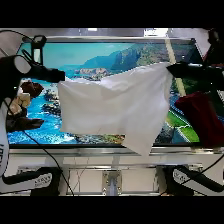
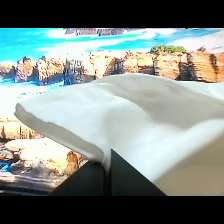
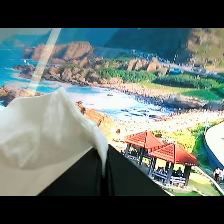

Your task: Fold the shirts.

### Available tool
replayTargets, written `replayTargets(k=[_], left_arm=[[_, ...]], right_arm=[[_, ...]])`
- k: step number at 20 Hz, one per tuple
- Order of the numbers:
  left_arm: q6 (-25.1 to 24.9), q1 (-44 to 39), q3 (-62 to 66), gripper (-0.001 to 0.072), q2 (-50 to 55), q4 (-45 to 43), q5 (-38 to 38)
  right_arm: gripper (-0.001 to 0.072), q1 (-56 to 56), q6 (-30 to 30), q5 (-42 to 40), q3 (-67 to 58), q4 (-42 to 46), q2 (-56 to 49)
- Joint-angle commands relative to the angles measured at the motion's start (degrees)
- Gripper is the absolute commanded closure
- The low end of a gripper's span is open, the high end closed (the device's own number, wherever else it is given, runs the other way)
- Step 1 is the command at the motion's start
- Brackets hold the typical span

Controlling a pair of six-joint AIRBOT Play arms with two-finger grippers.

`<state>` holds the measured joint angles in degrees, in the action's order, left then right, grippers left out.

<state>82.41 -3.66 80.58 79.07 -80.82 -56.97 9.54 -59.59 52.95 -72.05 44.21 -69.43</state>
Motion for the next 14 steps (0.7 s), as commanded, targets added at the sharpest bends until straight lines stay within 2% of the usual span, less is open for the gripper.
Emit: replayTargets(k=[1,2,3,4,5,6,9,11,13,14], left_arm=[[5.16,0.04,-3.87,0.0691,12.44,2.62,15.96],[5.27,0.04,-3.87,0.0596,14.60,5.05,21.73],[5.27,0.04,-3.80,0.0314,15.54,7.28,27.56],[5.60,0.07,-3.72,0.0090,15.67,9.27,34.73],[6.16,0.11,-2.82,0.0071,15.43,10.51,40.19],[6.16,0.28,-0.68,0.0072,14.93,10.49,43.39],[6.12,1.55,7.21,0.0073,10.16,10.05,41.72],[2.51,2.93,9.05,0.0078,3.65,6.16,37.40],[2.21,4.59,8.90,0.0201,-2.60,-0.55,29.64],[2.27,5.81,7.89,0.0235,-5.22,-3.32,24.24]], right_arm=[[0.0683,-5.62,1.55,-14.19,2.78,-1.81,-13.33],[0.0681,-7.13,1.55,-19.78,2.78,-1.84,-15.65],[0.0654,-8.46,1.53,-26.14,2.78,-1.86,-17.16],[0.0548,-9.38,1.51,-32.50,2.78,-1.88,-17.70],[0.0413,-9.64,1.46,-37.11,2.60,-1.92,-17.55],[0.0342,-9.29,1.36,-38.29,1.49,-1.66,-17.14],[0.0336,-4.63,1.25,-32.68,-2.25,-0.22,-12.70],[0.0337,0.81,-1.46,-24.02,-2.58,3.98,-7.19],[0.0336,7.32,-8.98,-7.54,-2.25,13.22,-2.95],[0.0336,10.40,-10.71,0.98,-0.70,17.84,-1.36]])
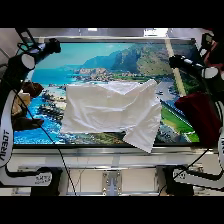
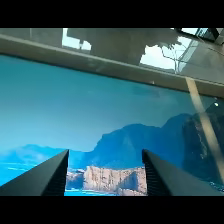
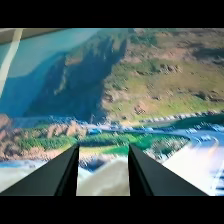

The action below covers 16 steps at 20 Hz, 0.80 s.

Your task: Fold the shirts.

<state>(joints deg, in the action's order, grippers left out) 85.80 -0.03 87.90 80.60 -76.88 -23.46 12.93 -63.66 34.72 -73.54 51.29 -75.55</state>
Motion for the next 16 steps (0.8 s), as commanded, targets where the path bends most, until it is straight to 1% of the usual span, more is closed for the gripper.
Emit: replayTargets(k=[1,2,3,5,6,7,8,9,10,12,14,16], left_arm=[[-0.90,3.50,-2.12,0.0235,-9.27,-8.57,-13.64],[0.02,4.79,-6.21,0.0235,-11.65,-8.61,-16.15],[1.77,5.86,-12.44,0.0235,-14.40,-8.59,-16.79],[7.13,6.45,-25.83,0.0235,-19.89,-8.11,-14.78],[8.68,6.40,-31.32,0.0235,-22.23,-6.38,-13.97],[9.35,6.43,-35.82,0.0235,-24.22,-2.73,-14.08],[9.29,6.40,-38.77,0.0235,-25.57,0.55,-14.88],[8.96,6.40,-40.81,0.0235,-26.58,3.82,-16.09],[8.15,6.40,-41.81,0.0235,-27.21,5.95,-17.33],[6.47,6.34,-42.12,0.0235,-28.02,8.02,-18.75],[6.27,6.12,-42.12,0.0235,-28.85,8.11,-18.14],[6.27,6.10,-42.12,0.0235,-29.46,8.13,-18.91]], right_arm=[[0.0336,9.66,-7.08,24.94,3.61,12.79,5.95],[0.0335,12.24,-6.99,28.57,7.96,12.50,7.04],[0.0329,14.21,-6.99,30.14,12.70,11.19,7.76],[0.0326,16.81,-6.16,30.36,22.99,5.44,8.33],[0.0326,17.14,-5.22,29.62,27.50,2.51,8.33],[0.0325,17.03,-5.27,28.65,30.99,1.09,8.31],[0.0321,16.59,-5.25,28.35,34.21,-0.66,8.31],[0.0261,16.24,-5.22,28.39,36.94,-2.60,8.31],[0.0162,15.89,-4.74,28.24,39.10,-4.72,8.28],[0.0156,14.43,-0.70,25.77,42.71,-9.38,8.24],[0.0157,12.68,-0.35,20.85,45.13,-11.47,7.91],[0.0157,10.86,-0.33,18.78,46.18,-11.63,6.78]])
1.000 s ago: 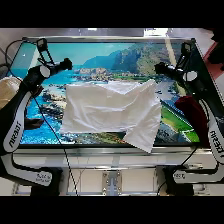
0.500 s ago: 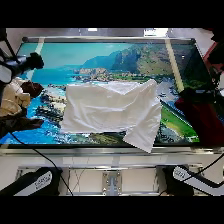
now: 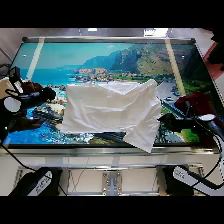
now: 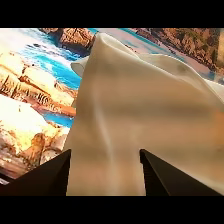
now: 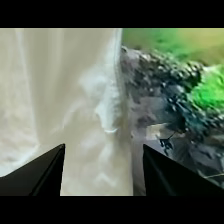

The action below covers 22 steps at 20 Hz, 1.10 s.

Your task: Fold the shirts.

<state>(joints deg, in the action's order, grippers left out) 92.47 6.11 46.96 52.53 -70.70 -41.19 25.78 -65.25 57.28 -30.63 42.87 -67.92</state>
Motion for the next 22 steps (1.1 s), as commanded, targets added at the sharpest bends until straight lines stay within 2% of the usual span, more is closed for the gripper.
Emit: replayTargets(k=[1,2,4,5,6,7,9,10,11,13,14,16,18,20,22], left_arm=[[-0.42,-0.04,-1.18,0.0235,-1.55,1.92,-1.70],[-0.66,-0.04,-1.18,0.0235,-1.60,1.95,-2.27],[-0.66,-0.04,-1.18,0.0235,-1.60,1.95,-2.80],[-0.66,-0.04,-1.18,0.0235,-1.57,1.92,-2.80],[-0.79,-0.04,-1.18,0.0235,-1.60,1.90,-2.73],[-0.79,-0.04,-1.18,0.0235,-1.60,1.68,-2.58],[0.66,0.00,-1.20,0.0235,-1.60,-1.90,-2.73],[4.98,0.00,-1.46,0.0235,-1.73,-6.73,-3.02],[10.73,0.02,-2.29,0.0235,-2.14,-12.26,-3.48],[25.64,0.00,-6.03,0.0235,-3.17,-21.81,-6.97],[32.04,0.00,-9.01,0.0235,-3.80,-23.04,-8.68],[39.43,0.00,-15.45,0.0236,-5.07,-21.03,-10.67],[41.92,0.00,-20.94,0.0237,-5.88,-14.40,-10.67],[40.26,0.00,-24.26,0.0237,-5.88,-6.36,-9.22],[40.19,0.00,-25.94,0.0236,-5.86,-2.19,-8.59]], right_arm=[[0.0157,-2.67,1.27,-4.35,3.30,-3.48,-1.31],[0.0158,-3.32,1.29,-5.73,3.30,-4.17,-1.40],[0.0215,-4.00,2.49,-8.24,3.30,-7.26,-1.40],[0.0334,-4.13,3.65,-8.61,3.30,-9.73,-1.40],[0.0491,-4.11,5.53,-8.48,3.30,-12.41,-1.40],[0.0682,-4.11,7.52,-8.31,3.28,-15.58,-1.38],[0.0682,-4.09,13.35,-6.71,2.89,-22.64,-1.36],[0.0682,-4.09,14.29,-5.51,2.16,-24.65,-1.36],[0.0682,-4.09,14.32,-4.15,0.98,-24.94,-1.36],[0.0682,-4.09,14.34,-1.53,-1.40,-24.15,-1.36],[0.0682,-4.09,14.32,-0.57,-2.34,-24.00,-1.36],[0.0682,-4.09,14.38,1.03,-3.63,-24.06,-1.36],[0.0682,-4.09,15.89,2.12,-4.20,-24.17,-1.33],[0.0682,-4.09,17.55,2.73,-4.17,-24.20,-1.33],[0.0682,-4.09,18.99,3.63,-4.17,-24.30,-1.33]])
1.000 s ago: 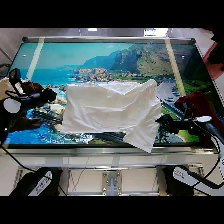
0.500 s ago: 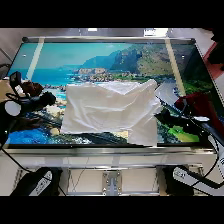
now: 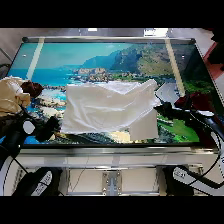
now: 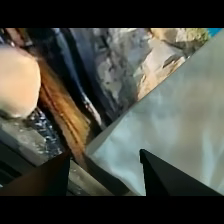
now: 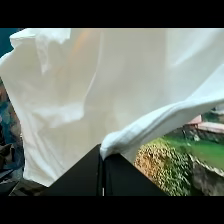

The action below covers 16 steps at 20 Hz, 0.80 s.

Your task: Fold the shirts.

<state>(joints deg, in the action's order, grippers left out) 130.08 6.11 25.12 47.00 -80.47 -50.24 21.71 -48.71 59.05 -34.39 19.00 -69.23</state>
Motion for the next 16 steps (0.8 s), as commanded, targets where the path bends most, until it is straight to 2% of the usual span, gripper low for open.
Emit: replayTargets(k=[1,8,9,10,11,13,15,16], left_arm=[[2.58,0.00,-4.42,0.0237,-0.33,8.70,1.18],[2.95,0.00,-6.03,0.0245,0.33,11.93,10.16],[2.95,0.00,-6.03,0.0374,0.50,12.41,11.76],[2.89,0.00,-6.05,0.0459,0.79,12.46,13.16],[2.10,0.00,-6.08,0.0485,1.44,12.55,13.60],[1.68,-0.02,-6.08,0.0485,3.45,13.51,12.39],[-1.95,-0.02,-6.08,0.0485,5.60,15.43,11.74],[-3.04,-0.02,-6.08,0.0564,6.14,15.91,12.37]], right_arm=[[0.0682,-0.02,2.69,2.23,-0.42,-0.44,-0.02],[0.0682,-0.02,5.29,3.21,-0.44,-1.53,-0.02],[0.0682,-0.02,5.29,3.23,-0.44,-1.53,-0.02],[0.0682,-0.02,5.29,3.21,-0.44,-1.70,-0.02],[0.0682,-0.02,5.29,3.21,-0.44,-1.99,-0.02],[0.0682,0.00,5.70,3.21,-0.42,-3.28,-0.02],[0.0682,0.02,5.97,3.21,-0.44,-4.61,-0.02],[0.0682,0.02,6.38,3.23,-0.44,-5.16,-0.02]])
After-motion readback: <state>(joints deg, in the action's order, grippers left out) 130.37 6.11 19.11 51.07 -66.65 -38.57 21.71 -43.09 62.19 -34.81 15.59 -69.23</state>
